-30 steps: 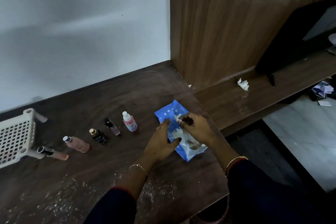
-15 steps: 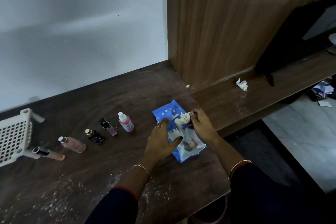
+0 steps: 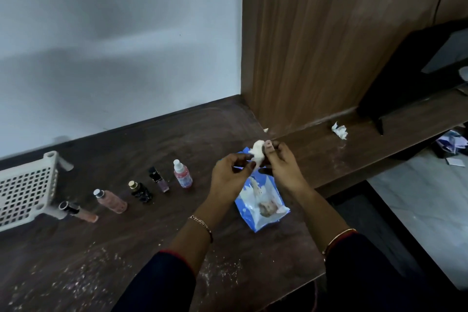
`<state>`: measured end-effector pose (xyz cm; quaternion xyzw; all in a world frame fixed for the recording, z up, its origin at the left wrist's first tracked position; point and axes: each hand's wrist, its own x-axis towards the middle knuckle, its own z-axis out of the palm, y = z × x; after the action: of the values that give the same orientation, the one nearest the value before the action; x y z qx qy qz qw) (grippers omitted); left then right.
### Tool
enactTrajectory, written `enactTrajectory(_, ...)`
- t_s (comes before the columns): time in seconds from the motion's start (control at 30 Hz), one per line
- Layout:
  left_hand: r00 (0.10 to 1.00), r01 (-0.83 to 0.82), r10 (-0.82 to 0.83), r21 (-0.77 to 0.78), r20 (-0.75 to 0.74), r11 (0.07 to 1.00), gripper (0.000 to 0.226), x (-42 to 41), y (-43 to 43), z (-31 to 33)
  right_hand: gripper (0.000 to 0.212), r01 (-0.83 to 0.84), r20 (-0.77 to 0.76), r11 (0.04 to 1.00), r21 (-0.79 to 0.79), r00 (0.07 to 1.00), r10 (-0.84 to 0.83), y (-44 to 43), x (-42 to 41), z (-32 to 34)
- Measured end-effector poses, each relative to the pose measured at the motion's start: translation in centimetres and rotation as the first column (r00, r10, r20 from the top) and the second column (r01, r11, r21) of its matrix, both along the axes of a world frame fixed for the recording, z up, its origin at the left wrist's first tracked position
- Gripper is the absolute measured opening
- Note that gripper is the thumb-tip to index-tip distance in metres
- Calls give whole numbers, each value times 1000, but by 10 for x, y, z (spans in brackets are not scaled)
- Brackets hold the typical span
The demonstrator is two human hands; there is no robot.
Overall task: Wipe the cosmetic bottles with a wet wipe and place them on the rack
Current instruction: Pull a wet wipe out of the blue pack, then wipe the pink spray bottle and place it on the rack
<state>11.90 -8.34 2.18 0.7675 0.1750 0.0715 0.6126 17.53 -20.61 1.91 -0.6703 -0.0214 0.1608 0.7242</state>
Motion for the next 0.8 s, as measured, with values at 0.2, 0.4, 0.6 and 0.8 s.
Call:
enactTrajectory(0.2, 993, -103, 108, -100, 49, 990, 3, -21, 22, 17, 34, -109, -76, 980, 168, 989, 124, 26, -14, 18)
enactTrajectory(0.4, 983, -174, 174, -14, 49, 985, 6, -46, 60, 21, 7, -125, -139, 966, 225, 977, 159, 65, -24, 19)
enactTrajectory(0.6, 915, -403, 402, 162, 36, 901, 6, -64, 117, 18, 16, -29, -199, 988, 149, 978, 58, 101, -25, 9)
enactTrajectory(0.8, 946, 153, 157, 817, -284, 556, 39, -44, 138, 22, 26, 31, -211, 1000, -2, 977, -31, 111, -23, -19)
